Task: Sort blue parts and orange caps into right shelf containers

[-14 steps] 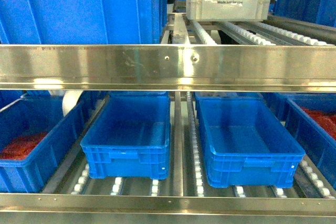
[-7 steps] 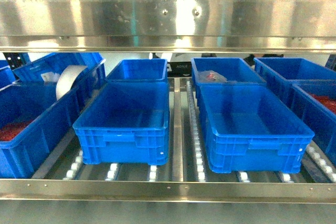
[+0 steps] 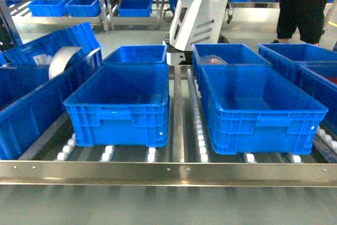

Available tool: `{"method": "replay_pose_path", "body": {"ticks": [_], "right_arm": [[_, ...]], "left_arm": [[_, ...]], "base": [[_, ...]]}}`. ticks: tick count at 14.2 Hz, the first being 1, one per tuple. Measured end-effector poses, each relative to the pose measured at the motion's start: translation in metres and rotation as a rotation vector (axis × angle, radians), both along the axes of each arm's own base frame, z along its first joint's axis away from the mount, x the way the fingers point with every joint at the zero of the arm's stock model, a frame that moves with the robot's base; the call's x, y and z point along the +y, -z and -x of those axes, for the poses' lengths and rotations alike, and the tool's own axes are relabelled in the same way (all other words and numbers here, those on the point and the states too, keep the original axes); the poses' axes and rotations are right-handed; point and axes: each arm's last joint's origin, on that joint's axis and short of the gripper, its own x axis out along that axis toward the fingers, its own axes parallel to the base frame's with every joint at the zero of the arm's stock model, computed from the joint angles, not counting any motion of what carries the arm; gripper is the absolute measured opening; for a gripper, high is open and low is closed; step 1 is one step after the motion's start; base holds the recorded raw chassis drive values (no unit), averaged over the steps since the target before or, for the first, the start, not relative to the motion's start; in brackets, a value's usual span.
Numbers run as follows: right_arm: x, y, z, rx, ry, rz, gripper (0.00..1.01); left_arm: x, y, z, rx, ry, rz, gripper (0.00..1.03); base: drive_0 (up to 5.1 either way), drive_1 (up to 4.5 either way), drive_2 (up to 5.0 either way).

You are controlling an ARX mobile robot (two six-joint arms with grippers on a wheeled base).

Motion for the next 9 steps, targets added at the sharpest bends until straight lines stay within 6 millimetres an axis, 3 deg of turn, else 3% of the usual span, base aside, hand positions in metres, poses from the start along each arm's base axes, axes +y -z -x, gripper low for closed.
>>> {"method": "replay_pose_path", "body": {"ticks": [9], "right_arm": [[0.0, 0.0, 0.0, 0.0, -0.001, -0.001, 0.44]], "left_arm": [[0.0, -0.0001, 0.0, -0.001, 0.0, 0.0, 0.42]], "base": [[0.0, 0.0, 0.0]]}}
